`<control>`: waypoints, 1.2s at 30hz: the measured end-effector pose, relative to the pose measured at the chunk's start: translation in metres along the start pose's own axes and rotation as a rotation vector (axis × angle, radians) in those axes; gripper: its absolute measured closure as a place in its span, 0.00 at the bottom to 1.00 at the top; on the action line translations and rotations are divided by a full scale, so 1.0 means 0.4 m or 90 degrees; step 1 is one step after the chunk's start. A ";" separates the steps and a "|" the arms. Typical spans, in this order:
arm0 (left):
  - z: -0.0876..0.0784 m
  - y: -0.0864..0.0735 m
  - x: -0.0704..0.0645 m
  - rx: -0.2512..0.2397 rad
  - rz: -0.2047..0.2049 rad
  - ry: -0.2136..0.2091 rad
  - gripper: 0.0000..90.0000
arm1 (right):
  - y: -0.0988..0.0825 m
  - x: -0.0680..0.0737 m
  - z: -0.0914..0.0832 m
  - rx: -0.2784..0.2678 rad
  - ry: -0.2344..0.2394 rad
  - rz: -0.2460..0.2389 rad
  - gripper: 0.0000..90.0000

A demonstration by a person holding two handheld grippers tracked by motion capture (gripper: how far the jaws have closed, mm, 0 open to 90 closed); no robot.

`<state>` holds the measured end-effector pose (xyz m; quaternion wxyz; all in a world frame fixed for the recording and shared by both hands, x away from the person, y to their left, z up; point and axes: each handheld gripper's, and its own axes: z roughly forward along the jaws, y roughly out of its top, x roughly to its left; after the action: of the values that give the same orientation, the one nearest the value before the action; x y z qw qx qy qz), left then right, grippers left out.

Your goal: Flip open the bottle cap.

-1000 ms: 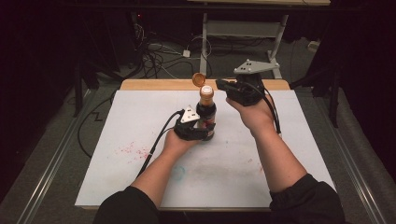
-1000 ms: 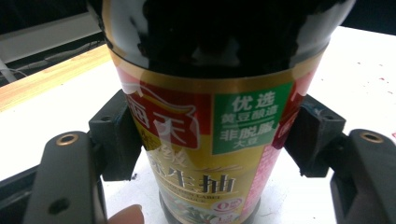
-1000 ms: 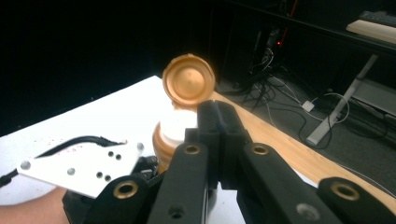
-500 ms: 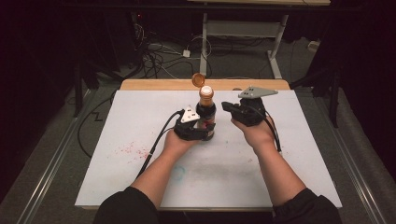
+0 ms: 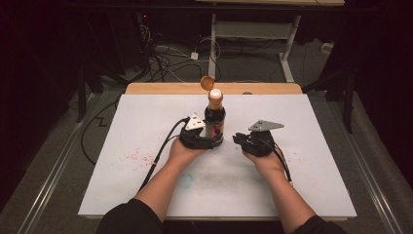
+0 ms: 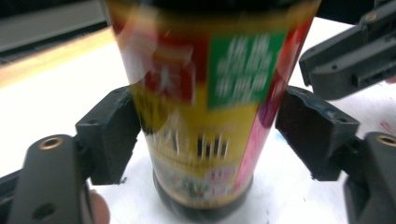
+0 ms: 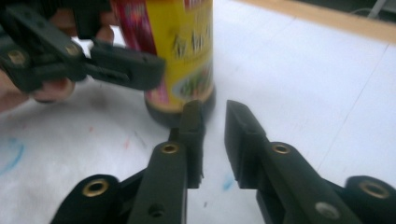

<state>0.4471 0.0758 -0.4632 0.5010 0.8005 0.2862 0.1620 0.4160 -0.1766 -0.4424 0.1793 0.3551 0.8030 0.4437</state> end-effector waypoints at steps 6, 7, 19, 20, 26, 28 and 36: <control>-0.033 -0.043 0.011 0.013 -0.026 -0.002 0.16 | -0.050 0.005 -0.010 -0.002 -0.002 -0.008 0.55; -0.041 -0.050 0.013 0.014 -0.030 -0.005 0.15 | -0.056 0.006 -0.014 -0.006 0.003 -0.008 0.49; -0.162 -0.133 0.012 0.054 -0.059 0.011 0.00 | -0.134 0.006 -0.069 -0.010 -0.028 0.017 0.00; -0.179 -0.142 0.011 0.053 -0.063 0.017 0.00 | -0.139 0.006 -0.074 -0.009 -0.029 0.018 0.00; -0.269 -0.189 0.014 0.058 -0.074 0.049 0.00 | -0.173 0.003 -0.128 -0.014 -0.048 0.014 0.00; -0.300 -0.205 0.014 0.067 -0.076 0.063 0.00 | -0.185 0.002 -0.147 -0.019 -0.052 0.018 0.00; -0.396 -0.264 0.006 0.074 -0.079 0.094 0.00 | -0.220 0.005 -0.179 -0.042 -0.057 0.028 0.00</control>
<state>0.3312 0.2249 -0.4874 0.4399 0.7949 0.3806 0.1724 0.3354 -0.2483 -0.4774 0.2171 0.3859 0.7711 0.4576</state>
